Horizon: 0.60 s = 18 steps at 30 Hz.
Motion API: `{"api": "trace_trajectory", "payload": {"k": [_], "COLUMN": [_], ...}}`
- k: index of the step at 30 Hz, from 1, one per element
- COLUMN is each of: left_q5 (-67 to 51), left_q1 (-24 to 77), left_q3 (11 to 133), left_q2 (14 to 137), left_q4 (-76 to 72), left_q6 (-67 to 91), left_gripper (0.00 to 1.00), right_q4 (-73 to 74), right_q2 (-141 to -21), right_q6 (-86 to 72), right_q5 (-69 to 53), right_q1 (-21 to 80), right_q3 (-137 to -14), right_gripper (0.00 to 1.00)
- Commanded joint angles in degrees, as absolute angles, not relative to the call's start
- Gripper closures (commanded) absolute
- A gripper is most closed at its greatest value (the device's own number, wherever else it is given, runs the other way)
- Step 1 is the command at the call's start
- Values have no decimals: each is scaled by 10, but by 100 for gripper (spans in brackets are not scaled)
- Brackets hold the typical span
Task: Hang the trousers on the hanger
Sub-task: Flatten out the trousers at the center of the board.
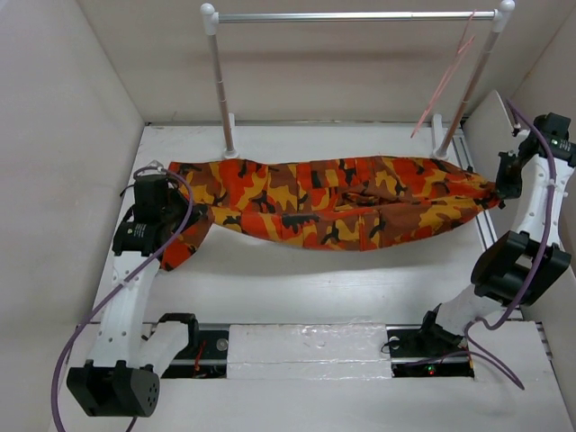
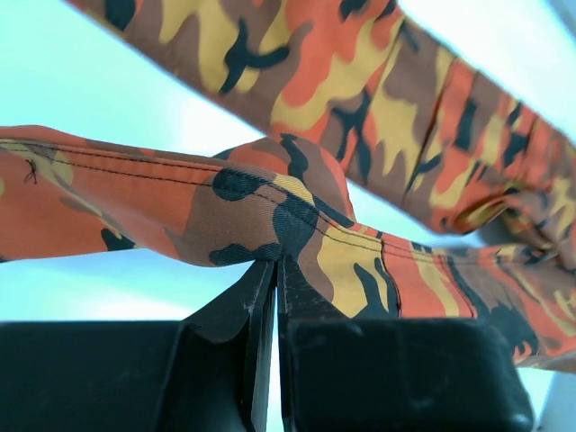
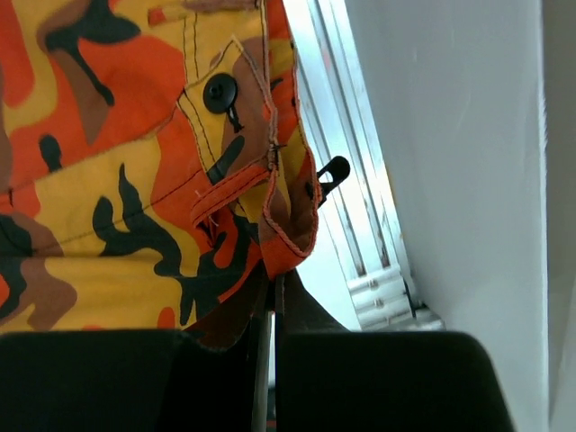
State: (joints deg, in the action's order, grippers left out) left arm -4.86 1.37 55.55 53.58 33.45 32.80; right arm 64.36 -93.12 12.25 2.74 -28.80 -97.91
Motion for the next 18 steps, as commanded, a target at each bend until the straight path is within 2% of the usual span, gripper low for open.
{"api": "trace_trajectory", "payload": {"k": [1, 3, 6, 7, 8, 9, 10, 12, 13, 14, 18], "left_q5": [-6, -6, -29, -34, -36, -48, -54, -47, -40, -33, -31], "left_q1": [25, 25, 25, 25, 25, 25, 25, 25, 25, 25, 25], "left_q3": [558, 544, 527, 525, 523, 522, 522, 529, 537, 545, 578], "left_q2": [512, 512, 543, 556, 575, 582, 595, 604, 618, 624, 645], "left_q4": [381, 380, 366, 368, 363, 359, 353, 341, 333, 328, 309], "left_q6": [287, 273, 259, 257, 256, 252, 251, 254, 255, 257, 265], "left_gripper": [100, 100, 100, 100, 100, 96, 74, 55, 40, 36, 35], "right_q4": [696, 678, 690, 698, 694, 674, 667, 635, 627, 620, 569], "right_q2": [-912, -910, -936, -960, -965, -966, -961, -940, -931, -915, -870], "right_q6": [156, 152, 154, 157, 157, 157, 157, 152, 140, 135, 135], "right_q5": [71, 82, 104, 107, 110, 119, 120, 124, 124, 115, 79], "right_q1": [-306, -311, -304, -304, -298, -298, -298, -303, -303, -303, -229], "right_q3": [-1004, -983, -946, -935, -920, -904, -889, -886, -891, -896, -872], "right_gripper": [100, 100, 80, 61, 49, 39, 33, 31, 29, 29, 29]}}
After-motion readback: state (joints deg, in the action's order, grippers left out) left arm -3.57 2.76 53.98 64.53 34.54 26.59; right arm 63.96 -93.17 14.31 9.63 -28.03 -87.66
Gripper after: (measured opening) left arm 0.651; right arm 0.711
